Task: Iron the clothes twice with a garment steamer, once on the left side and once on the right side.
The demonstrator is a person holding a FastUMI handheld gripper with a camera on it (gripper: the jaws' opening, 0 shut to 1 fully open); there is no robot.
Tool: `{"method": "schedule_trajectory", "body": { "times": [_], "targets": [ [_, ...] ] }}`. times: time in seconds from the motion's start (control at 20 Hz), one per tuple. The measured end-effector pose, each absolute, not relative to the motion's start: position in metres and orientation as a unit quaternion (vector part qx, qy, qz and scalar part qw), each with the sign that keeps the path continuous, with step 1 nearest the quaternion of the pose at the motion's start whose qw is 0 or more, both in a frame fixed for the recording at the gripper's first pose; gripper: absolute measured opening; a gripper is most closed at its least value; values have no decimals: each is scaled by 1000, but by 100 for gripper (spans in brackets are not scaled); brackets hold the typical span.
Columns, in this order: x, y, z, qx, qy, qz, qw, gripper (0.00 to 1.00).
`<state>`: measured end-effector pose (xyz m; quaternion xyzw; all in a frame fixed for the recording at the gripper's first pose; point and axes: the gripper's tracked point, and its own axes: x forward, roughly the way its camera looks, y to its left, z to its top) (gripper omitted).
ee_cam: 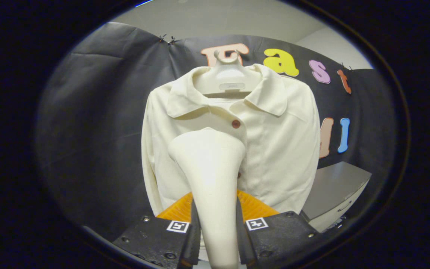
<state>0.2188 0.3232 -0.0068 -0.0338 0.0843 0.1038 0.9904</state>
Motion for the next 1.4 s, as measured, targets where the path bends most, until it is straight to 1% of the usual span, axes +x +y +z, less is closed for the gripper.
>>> {"method": "schedule_trajectory", "body": {
  "times": [0.15, 0.35, 0.55, 0.8, 1.4],
  "targets": [
    [227, 324, -18, -44, 86, 98, 990, 41],
    [228, 319, -59, -64, 117, 83, 988, 41],
    [217, 311, -111, -85, 158, 67, 981, 42],
    [210, 308, -161, -98, 187, 57, 976, 42],
    [187, 288, -249, -120, 244, 38, 961, 42]
  ]
}}
